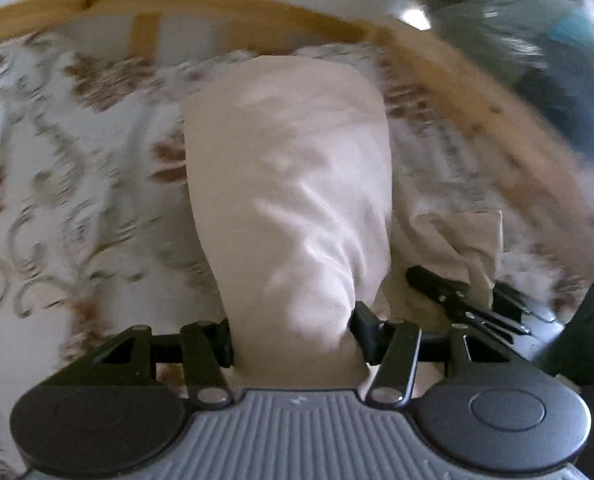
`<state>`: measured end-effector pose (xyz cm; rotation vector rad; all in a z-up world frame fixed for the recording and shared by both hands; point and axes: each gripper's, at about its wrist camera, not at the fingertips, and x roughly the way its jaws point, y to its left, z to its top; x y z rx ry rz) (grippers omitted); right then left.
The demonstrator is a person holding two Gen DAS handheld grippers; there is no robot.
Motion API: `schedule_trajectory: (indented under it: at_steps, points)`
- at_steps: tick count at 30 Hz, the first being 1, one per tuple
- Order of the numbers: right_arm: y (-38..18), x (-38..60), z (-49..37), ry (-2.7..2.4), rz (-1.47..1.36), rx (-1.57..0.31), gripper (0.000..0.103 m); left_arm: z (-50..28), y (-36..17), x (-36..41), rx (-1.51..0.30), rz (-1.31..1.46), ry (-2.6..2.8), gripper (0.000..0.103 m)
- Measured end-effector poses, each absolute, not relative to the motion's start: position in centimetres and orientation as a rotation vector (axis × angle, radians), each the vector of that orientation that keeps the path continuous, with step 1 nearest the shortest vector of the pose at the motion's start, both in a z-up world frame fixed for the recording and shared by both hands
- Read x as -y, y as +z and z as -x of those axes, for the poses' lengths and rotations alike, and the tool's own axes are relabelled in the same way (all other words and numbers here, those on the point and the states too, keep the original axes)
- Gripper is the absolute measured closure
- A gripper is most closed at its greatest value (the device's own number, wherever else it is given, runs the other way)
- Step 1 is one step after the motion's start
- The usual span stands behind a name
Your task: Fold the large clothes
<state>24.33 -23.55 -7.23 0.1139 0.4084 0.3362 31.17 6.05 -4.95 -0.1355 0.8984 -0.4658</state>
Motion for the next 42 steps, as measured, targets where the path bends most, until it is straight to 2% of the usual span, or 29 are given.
schedule_trajectory:
  at_steps: [3,5,7,9,11,13,15,22,31,42]
  points:
    - [-9.6,21.2,-26.4,0.345,-0.073,-0.500,0.069,-32.0,-8.2,-8.1,-0.960,0.237,-0.382,0.036]
    - [-10.8,21.0,-26.7,0.308,-0.038,-0.518,0.061,-31.8,-9.0,-9.4,-0.954,0.352,-0.366,0.034]
    - [-10.9,22.0,-27.2,0.302,-0.081,-0.542,0.055,-31.5,-8.8,-9.1,-0.935,0.327,-0.358,0.031]
    - [-10.7,22.9,-27.3,0.283,-0.116,-0.542,0.042,-31.1,-8.5,-8.4,-0.925,0.295,-0.331,0.028]
    - [-10.5,23.0,-27.3,0.263,-0.104,-0.541,0.037,-30.6,-7.9,-7.9,-0.923,0.287,-0.287,0.023]
    - [-10.3,23.2,-27.2,0.260,-0.095,-0.543,0.034,-29.8,-7.3,-7.6,-0.903,0.270,-0.230,0.009]
    - [-9.9,23.3,-26.8,0.248,-0.082,-0.534,0.025,-28.7,-6.5,-7.2,-0.874,0.247,-0.197,0.004]
    - [-6.7,24.2,-23.0,0.226,-0.047,-0.463,0.004,-23.4,-3.7,-5.6,-0.784,0.169,-0.123,0.001]
    - [-0.8,25.4,-15.8,0.167,-0.098,-0.368,0.001,-15.7,0.2,-5.2,-0.636,0.079,-0.112,0.001]
    - [0.1,22.3,-3.5,0.101,-0.106,-0.380,0.001,-6.9,-0.9,-7.2,-0.600,0.051,-0.143,0.001]
